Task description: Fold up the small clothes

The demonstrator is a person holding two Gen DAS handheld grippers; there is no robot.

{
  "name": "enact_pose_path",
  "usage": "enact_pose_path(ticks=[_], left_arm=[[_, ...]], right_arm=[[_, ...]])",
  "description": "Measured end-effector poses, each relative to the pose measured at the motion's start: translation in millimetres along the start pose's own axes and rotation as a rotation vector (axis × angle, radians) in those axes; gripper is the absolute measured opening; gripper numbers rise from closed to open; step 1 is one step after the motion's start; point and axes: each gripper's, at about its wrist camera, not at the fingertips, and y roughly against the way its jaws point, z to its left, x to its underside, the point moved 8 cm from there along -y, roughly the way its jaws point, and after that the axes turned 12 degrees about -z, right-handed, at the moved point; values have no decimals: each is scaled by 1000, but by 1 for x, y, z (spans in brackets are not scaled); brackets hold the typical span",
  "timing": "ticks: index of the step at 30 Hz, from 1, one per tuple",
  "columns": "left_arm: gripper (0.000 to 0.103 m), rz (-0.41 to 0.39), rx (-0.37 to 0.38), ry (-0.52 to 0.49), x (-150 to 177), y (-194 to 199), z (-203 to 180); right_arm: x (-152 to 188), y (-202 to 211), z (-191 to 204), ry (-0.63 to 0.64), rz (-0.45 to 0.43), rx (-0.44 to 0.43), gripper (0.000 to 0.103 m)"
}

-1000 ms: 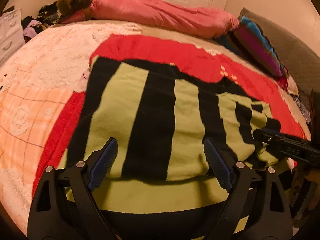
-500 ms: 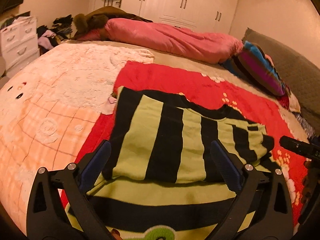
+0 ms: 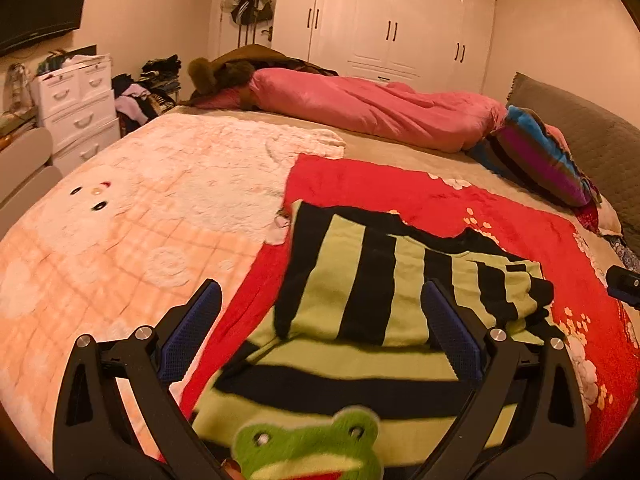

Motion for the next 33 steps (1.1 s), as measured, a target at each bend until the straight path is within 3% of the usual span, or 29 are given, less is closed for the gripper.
enact_pose_path(ticks=[14, 22, 33], left_arm=[[94, 35, -46, 16, 0, 68, 41], [94, 99, -108, 27, 19, 92, 74], [94, 210, -117, 51, 59, 109, 94]], right_arm=[[25, 53, 19, 65, 32, -63, 96], [53, 75, 23, 98, 75, -77, 96], [110, 99, 11, 147, 189, -58, 96]])
